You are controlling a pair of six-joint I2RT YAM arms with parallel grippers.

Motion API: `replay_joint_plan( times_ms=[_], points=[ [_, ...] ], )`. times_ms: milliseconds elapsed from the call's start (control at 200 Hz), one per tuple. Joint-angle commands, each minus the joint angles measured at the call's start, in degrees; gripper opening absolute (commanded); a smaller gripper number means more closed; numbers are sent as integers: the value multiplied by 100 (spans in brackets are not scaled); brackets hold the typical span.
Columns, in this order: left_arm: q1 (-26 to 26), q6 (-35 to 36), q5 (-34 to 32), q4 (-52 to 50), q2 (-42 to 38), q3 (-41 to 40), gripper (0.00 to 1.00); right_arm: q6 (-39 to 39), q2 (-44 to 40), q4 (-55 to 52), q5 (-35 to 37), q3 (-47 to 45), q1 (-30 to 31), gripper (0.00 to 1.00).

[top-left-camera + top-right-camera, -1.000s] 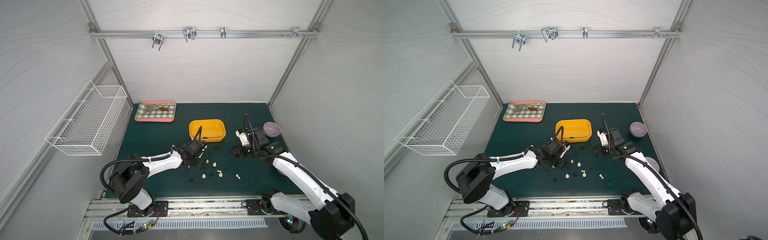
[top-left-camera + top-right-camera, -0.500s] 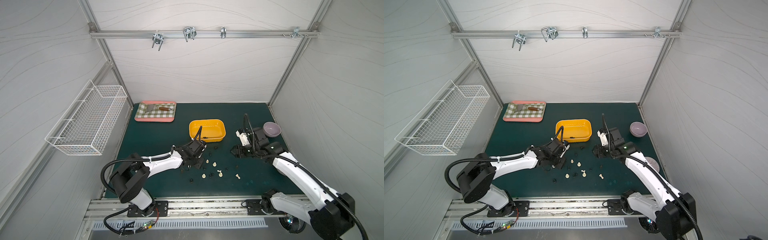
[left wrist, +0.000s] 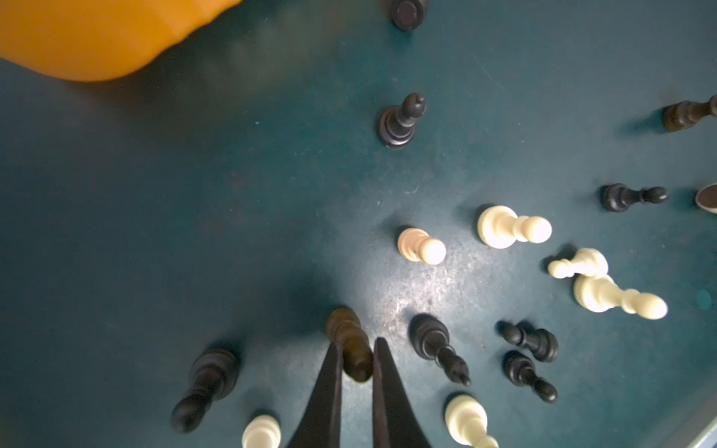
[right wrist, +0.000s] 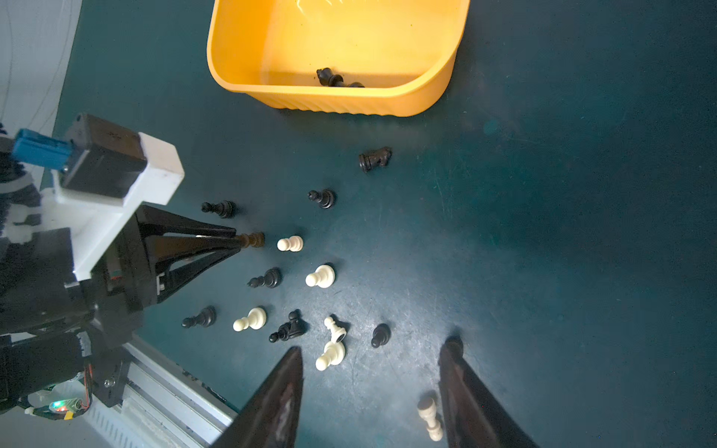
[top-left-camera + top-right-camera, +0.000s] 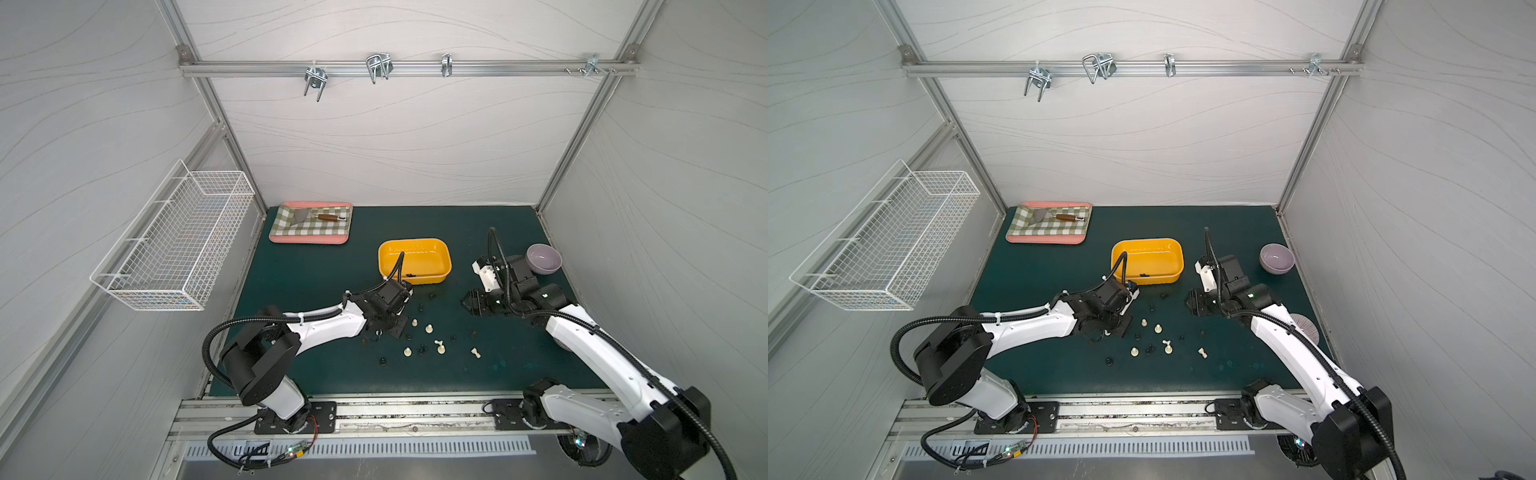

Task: Put the chess pieces into the storage box
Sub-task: Pick up the chess piece at the center of the board.

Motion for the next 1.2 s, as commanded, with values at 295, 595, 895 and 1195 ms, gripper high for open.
replay_joint_plan(
  times_ms=[295,595,895,1195],
  points=[
    [-29,175,-51,-222,-217,327,6,58,-221,-169,80,-76,40,57],
    [-21,469,-181,-519,-437,878,4,53,-294,-180,55,-102,42,57],
    [244,874,-120,-518,-55,1762,4,66,-407,-251,58,-126,48,58],
    [800,1161,85,-424,1125,3236,4,110,-454,-261,-45,-203,65,58]
  ],
)
